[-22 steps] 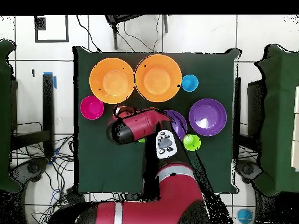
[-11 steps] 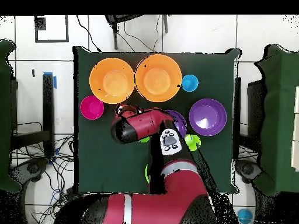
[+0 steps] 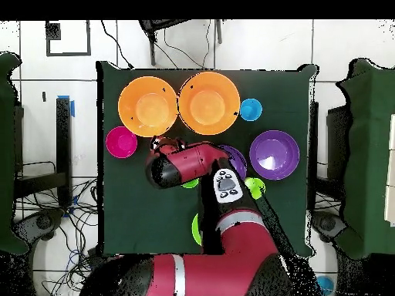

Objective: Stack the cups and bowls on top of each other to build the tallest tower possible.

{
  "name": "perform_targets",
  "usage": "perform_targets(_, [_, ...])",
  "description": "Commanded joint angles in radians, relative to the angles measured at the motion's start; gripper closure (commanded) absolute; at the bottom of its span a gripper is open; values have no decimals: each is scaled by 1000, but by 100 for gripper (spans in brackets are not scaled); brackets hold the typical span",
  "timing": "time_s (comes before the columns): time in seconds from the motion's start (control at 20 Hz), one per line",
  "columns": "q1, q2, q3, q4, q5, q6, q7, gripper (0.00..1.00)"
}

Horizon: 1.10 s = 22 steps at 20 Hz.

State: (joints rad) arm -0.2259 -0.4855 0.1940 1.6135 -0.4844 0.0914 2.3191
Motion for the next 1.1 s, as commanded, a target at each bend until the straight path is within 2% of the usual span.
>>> perform_targets(0.05, [-60, -48, 171, 75, 7, -35, 35, 0])
perform_targets(0.25, [-97, -114, 209, 137, 15, 21, 18, 0])
perform_targets(0.55, [-105, -137, 205, 175, 5, 17, 27, 0])
perform_targets(0.9, [-100, -136, 198, 181, 1, 8, 34, 0])
perform_targets(1.1, [-152, -111, 259, 201, 19, -28, 55, 0])
